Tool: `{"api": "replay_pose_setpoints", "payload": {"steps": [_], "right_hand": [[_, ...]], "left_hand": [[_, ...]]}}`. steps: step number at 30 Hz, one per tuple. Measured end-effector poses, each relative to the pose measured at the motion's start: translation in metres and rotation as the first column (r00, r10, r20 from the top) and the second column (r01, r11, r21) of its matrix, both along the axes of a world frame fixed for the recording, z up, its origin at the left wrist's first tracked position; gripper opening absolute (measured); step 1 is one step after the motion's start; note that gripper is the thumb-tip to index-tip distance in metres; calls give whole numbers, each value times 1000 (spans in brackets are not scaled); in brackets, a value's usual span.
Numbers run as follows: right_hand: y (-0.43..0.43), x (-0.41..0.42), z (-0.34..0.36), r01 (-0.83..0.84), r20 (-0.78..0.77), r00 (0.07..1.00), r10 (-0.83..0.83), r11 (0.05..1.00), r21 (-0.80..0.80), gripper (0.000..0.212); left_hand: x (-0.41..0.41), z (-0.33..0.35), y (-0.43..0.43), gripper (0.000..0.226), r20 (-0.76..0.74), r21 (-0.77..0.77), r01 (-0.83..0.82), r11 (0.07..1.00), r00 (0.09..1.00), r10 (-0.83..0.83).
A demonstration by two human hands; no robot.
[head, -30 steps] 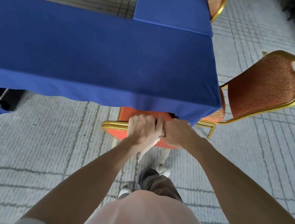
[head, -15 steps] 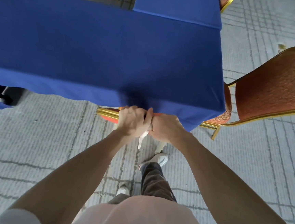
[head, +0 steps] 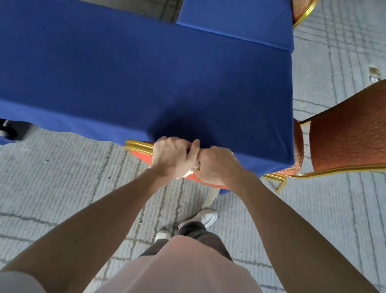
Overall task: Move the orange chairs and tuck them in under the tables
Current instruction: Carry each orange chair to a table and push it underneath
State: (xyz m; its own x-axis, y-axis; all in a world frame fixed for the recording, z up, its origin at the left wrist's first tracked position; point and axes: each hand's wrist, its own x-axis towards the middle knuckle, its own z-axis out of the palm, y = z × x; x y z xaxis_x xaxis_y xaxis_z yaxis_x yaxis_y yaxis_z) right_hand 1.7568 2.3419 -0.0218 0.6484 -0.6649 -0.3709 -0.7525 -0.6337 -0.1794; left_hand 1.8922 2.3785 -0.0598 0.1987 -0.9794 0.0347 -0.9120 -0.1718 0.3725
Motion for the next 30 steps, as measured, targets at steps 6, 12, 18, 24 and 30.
{"api": "replay_pose_setpoints", "payload": {"steps": [6, 12, 18, 24, 30], "right_hand": [[9, 2, -21, 19, -73, 997, -20, 1000, -7, 21], [-15, 1, -35, 36, -114, 993, -44, 997, -68, 19], [-52, -6, -41, 2, -109, 994, -10, 997, -73, 29], [-55, -7, -55, -18, -118, 993, 7, 995, -94, 30], [-57, -16, -52, 11, -92, 996, -18, 997, -74, 21]], "left_hand": [[5, -8, 9, 51, -7, 8, 162, 987, 987, -162], [0, -14, -15, 20, 136, 116, 234, 965, 959, -249], [-5, -14, -46, 35, 63, 47, 198, 979, 978, -201], [-4, -17, -43, 44, 35, 15, 221, 975, 975, -222], [-10, -21, -50, 32, 98, 85, 261, 962, 958, -268]]}}
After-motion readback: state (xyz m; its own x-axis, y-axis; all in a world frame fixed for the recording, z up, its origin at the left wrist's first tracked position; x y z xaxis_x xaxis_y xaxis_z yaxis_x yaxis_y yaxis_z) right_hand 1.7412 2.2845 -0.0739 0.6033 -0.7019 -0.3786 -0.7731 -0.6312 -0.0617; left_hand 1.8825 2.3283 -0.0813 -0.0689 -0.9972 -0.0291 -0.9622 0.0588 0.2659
